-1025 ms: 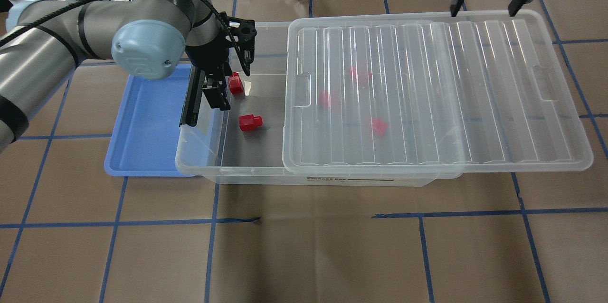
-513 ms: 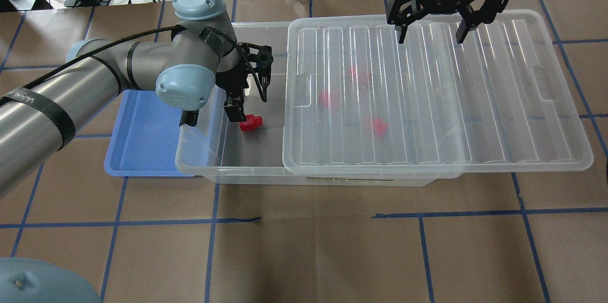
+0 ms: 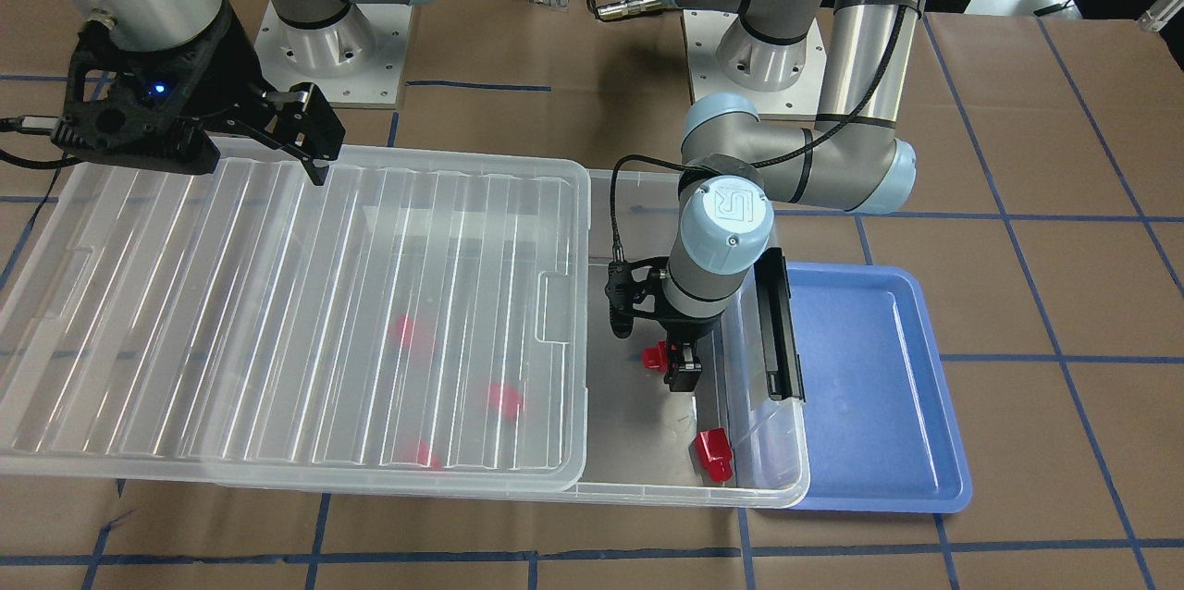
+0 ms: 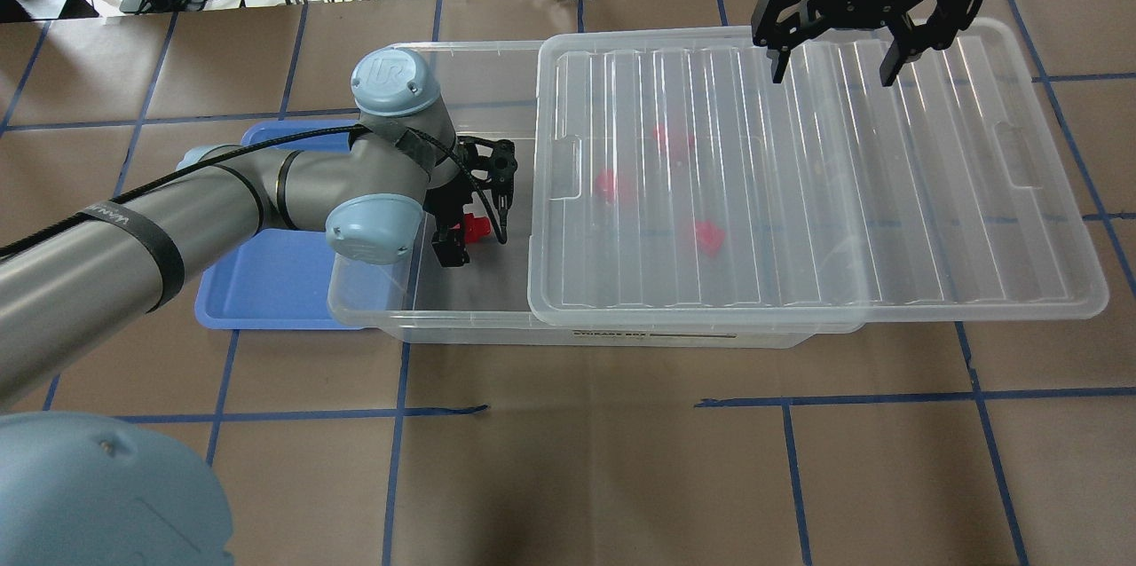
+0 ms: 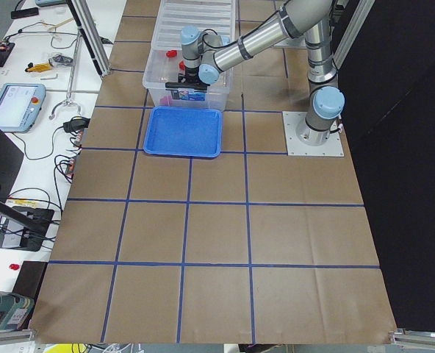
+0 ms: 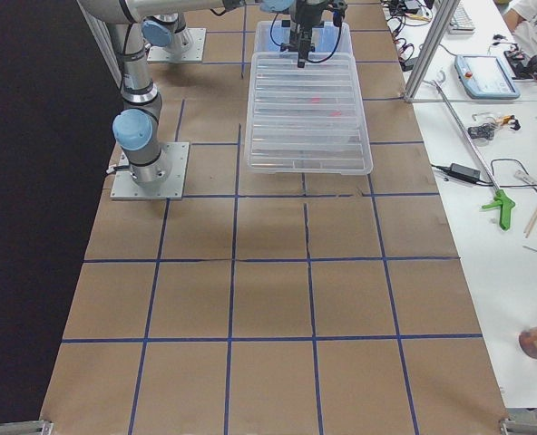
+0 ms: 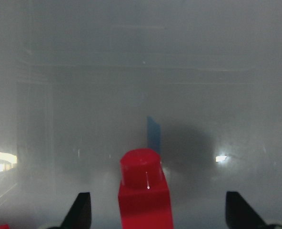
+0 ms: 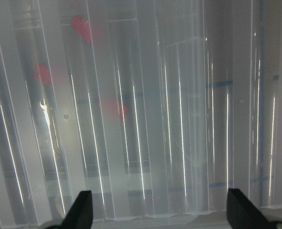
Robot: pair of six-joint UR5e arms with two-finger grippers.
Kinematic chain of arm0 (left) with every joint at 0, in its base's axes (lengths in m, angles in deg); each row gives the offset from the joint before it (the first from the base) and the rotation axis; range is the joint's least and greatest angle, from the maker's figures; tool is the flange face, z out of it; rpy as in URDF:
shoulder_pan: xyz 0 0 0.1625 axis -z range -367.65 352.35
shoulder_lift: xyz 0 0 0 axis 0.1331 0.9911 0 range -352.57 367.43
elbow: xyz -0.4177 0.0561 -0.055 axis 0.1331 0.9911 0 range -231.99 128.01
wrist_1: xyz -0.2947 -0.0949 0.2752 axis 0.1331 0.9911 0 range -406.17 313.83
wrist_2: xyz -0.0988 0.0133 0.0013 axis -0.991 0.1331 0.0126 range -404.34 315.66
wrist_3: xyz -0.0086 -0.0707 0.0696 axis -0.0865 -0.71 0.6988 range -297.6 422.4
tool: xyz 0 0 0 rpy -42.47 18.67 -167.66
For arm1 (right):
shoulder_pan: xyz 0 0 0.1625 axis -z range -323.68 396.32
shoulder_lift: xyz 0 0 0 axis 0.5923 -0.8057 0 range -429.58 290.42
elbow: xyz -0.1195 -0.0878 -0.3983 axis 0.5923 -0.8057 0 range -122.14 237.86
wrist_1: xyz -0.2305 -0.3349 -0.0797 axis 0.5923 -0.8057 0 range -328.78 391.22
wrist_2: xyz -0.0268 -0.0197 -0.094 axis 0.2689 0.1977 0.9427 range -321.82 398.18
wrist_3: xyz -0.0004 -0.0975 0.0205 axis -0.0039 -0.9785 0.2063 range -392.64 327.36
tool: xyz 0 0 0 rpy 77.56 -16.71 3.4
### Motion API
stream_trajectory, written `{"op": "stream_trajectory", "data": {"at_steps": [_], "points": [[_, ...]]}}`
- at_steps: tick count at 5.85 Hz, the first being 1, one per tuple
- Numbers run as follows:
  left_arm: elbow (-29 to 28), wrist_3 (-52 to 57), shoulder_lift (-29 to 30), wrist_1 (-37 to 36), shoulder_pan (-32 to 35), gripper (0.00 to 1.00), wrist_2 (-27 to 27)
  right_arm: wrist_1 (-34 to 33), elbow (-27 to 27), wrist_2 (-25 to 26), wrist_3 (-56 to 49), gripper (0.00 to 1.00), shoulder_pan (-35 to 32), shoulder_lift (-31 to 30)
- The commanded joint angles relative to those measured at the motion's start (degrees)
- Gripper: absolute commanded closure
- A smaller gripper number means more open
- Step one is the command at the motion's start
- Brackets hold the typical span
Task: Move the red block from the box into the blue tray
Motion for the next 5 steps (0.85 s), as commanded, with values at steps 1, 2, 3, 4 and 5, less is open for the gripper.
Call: {"op": "stream_trajectory", "data": {"at_steps": [1, 2, 3, 4, 5], "points": [[0.3, 0.3, 1.0, -0.9, 0.2, 0.38, -0.1, 0.0, 0.4, -0.3, 0.0, 0.0, 0.2, -0.5], [0.5, 2.5, 0.9, -0.9, 0.2, 0.64, -0.1, 0.1, 0.3, -0.3, 0.1, 0.0, -0.1, -0.8], [0.6, 2.4, 0.6, -0.9, 0.5, 0.68, -0.1, 0.1, 0.3, -1.5, 0.1, 0.0, -0.1, -0.8], [0.5, 2.4, 0.2, -0.9, 0.7, 0.7, 0.0, 0.1, 0.3, -1.7, 0.1, 0.0, -0.1, -0.8], [-0.2, 2.5, -1.1, -0.2, 0.8, 0.69, 0.0, 0.1, 0.4, -1.7, 0.1, 0.0, -0.1, -0.8]]}}
